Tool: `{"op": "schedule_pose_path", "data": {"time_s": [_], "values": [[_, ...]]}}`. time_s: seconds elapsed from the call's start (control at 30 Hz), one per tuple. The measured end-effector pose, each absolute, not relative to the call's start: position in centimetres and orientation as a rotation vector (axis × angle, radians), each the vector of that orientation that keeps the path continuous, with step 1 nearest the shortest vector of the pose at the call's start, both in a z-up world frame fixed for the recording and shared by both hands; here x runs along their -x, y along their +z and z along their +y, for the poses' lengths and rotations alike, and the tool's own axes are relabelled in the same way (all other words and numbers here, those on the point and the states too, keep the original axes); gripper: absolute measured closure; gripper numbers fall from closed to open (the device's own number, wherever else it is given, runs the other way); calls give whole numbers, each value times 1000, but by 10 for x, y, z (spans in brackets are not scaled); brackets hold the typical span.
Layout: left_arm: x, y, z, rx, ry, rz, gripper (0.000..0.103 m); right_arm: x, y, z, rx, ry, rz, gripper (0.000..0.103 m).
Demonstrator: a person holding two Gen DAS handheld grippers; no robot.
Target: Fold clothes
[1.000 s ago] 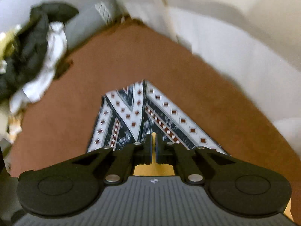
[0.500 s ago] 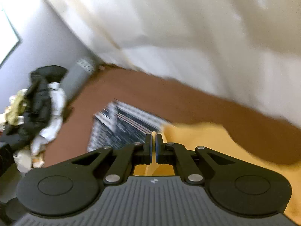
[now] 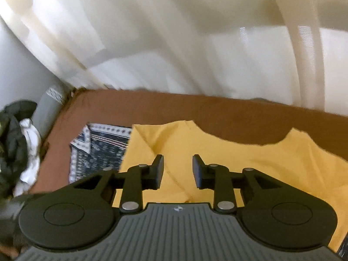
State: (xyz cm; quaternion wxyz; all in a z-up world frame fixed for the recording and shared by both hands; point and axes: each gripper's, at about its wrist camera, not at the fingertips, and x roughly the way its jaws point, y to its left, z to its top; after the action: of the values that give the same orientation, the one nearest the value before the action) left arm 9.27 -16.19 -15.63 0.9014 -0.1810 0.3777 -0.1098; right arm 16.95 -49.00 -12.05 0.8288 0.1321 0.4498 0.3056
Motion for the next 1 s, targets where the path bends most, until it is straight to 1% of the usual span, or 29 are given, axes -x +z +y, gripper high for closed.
{"op": "schedule_pose_path", "data": {"time_s": [0.03,0.13,0.23,0.33,0.4,0.67,0.77,0.8,0.83,1.0], "values": [[-99,-163,-154,427,-195,795,65,-163,-120,-491,-297,650,955,67],[-117,-181,-140,543,-139,821,65,-138,-125,-490,-333,662,976,66],[-132,-178,-142,531,-174,804,65,-113,-140,-484,-371,668,1002,66],[-154,-172,-151,429,-242,804,64,-98,-151,-479,-405,667,999,65],[-169,-173,-154,398,-276,827,61,-97,-156,-476,-426,662,997,64],[-188,-188,-167,315,-340,904,59,-99,-161,-468,-453,639,1002,64],[-193,-192,-168,342,-356,905,60,-98,-162,-469,-446,637,1009,64],[-194,-192,-169,336,-365,902,95,-98,-163,-469,-445,635,1013,64],[-196,-193,-170,322,-373,900,102,-98,-163,-469,-443,633,1016,64],[-210,-202,-163,310,-316,903,103,-98,-167,-472,-443,636,1033,64]]}}
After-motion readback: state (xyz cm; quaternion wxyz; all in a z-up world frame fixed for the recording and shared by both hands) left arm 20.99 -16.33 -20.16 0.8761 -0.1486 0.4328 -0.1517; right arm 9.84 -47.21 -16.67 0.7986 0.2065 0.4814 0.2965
